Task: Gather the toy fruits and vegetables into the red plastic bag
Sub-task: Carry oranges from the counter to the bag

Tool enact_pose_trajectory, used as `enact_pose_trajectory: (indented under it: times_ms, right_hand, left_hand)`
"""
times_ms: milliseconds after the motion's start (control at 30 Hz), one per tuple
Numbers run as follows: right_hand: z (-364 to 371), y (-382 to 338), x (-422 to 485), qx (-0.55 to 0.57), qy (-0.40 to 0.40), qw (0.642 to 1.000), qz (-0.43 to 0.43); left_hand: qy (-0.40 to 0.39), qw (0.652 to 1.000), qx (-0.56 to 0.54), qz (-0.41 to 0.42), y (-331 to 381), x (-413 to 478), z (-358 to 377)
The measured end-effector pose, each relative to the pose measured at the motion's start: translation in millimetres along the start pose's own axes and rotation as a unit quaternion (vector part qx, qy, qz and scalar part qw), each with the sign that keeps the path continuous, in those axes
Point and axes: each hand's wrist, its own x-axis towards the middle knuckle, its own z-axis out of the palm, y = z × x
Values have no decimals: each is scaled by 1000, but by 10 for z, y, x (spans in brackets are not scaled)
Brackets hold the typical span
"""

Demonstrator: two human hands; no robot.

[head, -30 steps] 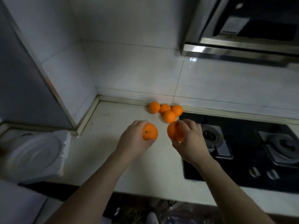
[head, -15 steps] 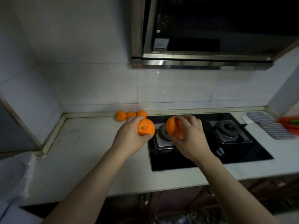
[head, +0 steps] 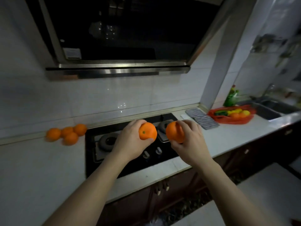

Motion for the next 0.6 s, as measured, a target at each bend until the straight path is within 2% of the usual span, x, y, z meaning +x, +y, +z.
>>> enact_pose_trajectory:
  times_ms: [300, 600]
  right_hand:
    - [-597, 1048, -106, -50, 32, 995, 86]
    - [-810, 1886, 186, -105, 50, 980, 159]
  left_hand:
    - [-76, 994, -48, 59, 886, 474, 975]
    - [-134, 981, -84, 110, 1361, 1207, 1849]
